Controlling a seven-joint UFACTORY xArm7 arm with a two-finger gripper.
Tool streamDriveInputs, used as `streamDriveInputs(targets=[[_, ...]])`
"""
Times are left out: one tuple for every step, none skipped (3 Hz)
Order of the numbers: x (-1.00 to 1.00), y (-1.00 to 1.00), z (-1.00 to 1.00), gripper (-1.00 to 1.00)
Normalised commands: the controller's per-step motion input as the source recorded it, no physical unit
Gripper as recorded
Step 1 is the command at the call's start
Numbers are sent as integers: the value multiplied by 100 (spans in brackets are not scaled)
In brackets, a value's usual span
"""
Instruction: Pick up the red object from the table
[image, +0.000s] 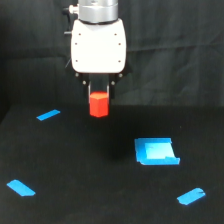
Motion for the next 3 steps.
streamDriveInputs(targets=[[1,-3,4,-99],[-4,1,14,-99],[-1,0,-4,-99]])
